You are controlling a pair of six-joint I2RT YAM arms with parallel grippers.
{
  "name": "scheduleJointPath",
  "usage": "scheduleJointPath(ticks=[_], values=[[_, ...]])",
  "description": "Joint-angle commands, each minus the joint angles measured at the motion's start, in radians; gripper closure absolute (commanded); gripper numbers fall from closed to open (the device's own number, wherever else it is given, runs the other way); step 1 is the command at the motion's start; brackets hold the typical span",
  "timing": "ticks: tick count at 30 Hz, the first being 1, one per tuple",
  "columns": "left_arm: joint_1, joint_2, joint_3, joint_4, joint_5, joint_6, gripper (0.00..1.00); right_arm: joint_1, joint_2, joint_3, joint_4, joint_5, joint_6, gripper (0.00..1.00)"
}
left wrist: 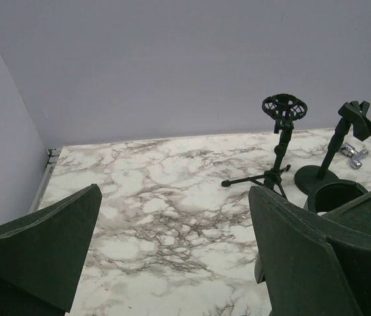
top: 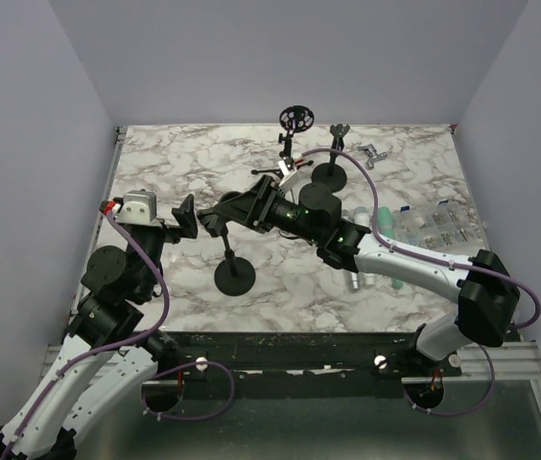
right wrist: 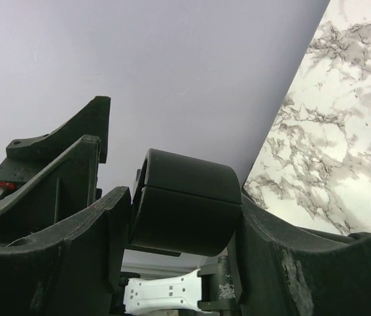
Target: Remove the microphone from the stand
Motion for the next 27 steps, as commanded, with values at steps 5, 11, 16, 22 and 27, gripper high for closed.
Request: scheduleJointPath(ticks=[5,11,16,22,27], values=[[-0.004,-0.008,0.011,-0.017,0.02,-0.009,0.03,0.008,0.052,-0.144,-0.068,0.045,-0.008,0.39],[-0.004,-0.005,0.012,-0.017,0.022,-0.008,0.03,0.013,0.101,-0.227,-0.015,0.007,0.017,0.41],[-0.005,-0.001,0.012,-0.016,0.023,-0.008,0.03,0.016,0.131,-0.305,0.024,0.011,0.026,0.41],[-0.004,0.007,0.012,-0.018,0.026,-0.008,0.03,0.017,0.185,-0.326,0.053,0.0,0.014,0.4],[-0.005,0.013,0.014,-0.02,0.025,-0.034,0.03,0.017,0.187,-0.297,0.036,-0.009,-0.024,0.37]])
